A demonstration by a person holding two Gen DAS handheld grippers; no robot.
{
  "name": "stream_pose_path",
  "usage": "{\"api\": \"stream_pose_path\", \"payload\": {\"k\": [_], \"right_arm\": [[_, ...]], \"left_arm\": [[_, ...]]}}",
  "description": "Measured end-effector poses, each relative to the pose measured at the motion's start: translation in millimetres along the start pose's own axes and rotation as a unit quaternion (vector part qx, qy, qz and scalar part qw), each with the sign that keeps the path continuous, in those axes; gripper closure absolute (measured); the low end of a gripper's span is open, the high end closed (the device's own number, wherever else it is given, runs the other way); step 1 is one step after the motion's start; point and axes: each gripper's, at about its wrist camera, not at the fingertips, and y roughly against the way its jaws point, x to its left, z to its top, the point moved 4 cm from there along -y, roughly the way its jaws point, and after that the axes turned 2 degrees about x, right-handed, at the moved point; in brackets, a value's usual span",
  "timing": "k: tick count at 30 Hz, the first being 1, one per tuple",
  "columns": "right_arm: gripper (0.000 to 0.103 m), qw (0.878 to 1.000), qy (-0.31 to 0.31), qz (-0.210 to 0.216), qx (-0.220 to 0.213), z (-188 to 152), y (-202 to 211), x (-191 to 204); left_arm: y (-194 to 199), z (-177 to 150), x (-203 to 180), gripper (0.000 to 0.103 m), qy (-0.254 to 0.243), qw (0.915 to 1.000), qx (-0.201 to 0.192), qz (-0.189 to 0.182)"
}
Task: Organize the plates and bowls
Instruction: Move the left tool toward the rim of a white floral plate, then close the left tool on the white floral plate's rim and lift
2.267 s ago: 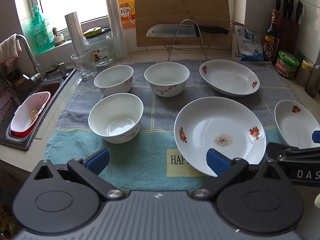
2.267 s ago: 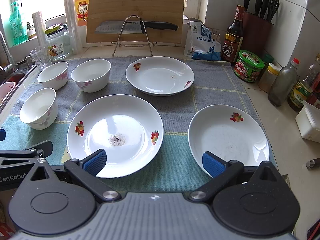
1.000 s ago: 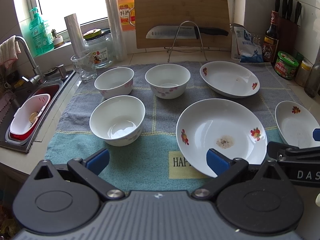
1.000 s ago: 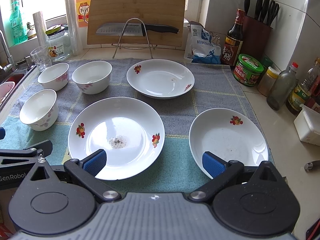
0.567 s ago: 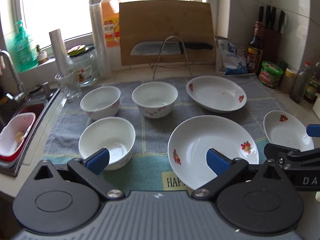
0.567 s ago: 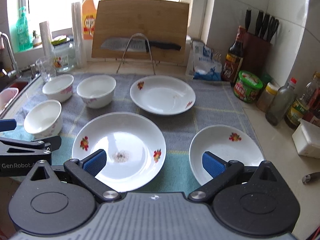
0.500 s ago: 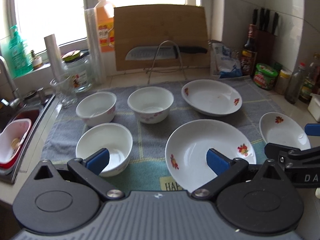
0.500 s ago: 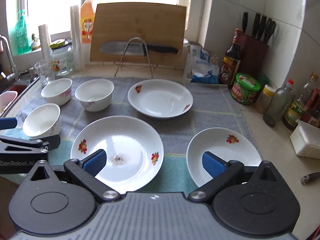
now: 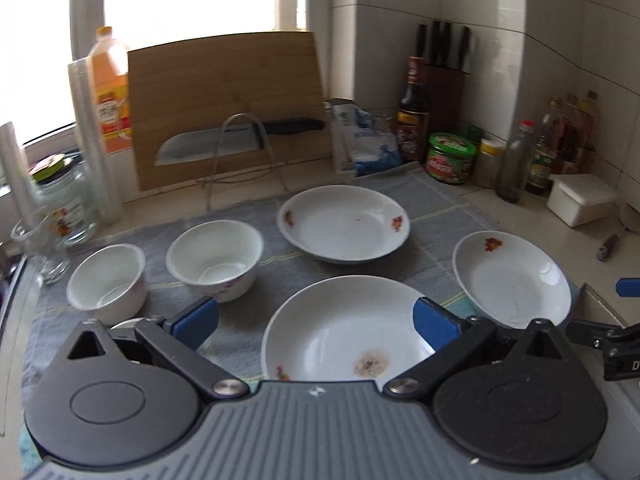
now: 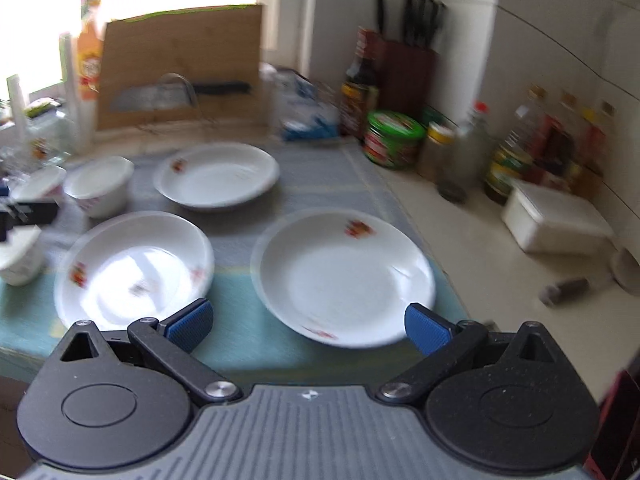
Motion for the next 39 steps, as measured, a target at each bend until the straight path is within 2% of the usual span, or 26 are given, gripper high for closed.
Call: {"api": "stream_pose_path", "payload": {"k": [4,9,13,18,21,25,29,39], "right_arm": [[0.000,1.000,-0.018,0.004,0.011,-15.6,-21.5,-23.6],[0.000,0.999,0.009,0.031,0.023,-26.7,-56.9,-36.2],[0.000,0.997,0.024,0.063,0.032,-29.4,-80.0,-44.5],[0.000,0.994,0.055,0.086,0.026,-29.1,-99.4,-49.6],[0.000,0.992,0.066,0.103,0.017,-28.8,-106.2,-52.0],[0.000,0.990,0.062,0.127,0.012,-26.3,-115.9,-59.7],[0.000,0.987,0.091,0.134,-0.007,-27.8,-118.6,-58.9],[0.000,0.981,0.109,0.155,-0.051,-32.4,-120.3,-66.9]], "left_arm": [[-17.0,8.1,-16.6,0.001,-0.003,0.9994,0.004,-0.033],[-43.1,22.9,-38.9,0.001,-0.007,0.9998,0.005,-0.021],[-63.0,37.2,-56.4,0.001,-0.017,0.9989,0.016,-0.040],[-91.9,54.0,-85.1,0.001,-0.064,0.9949,0.046,-0.063],[-107.9,61.7,-104.1,0.001,-0.084,0.9888,0.062,-0.107],[-130.4,65.9,-130.7,0.001,-0.128,0.9816,0.077,-0.119],[-154.7,66.9,-151.3,0.001,-0.164,0.9725,0.098,-0.133],[-207.1,65.2,-183.5,0.005,-0.230,0.9400,0.169,-0.187]]}}
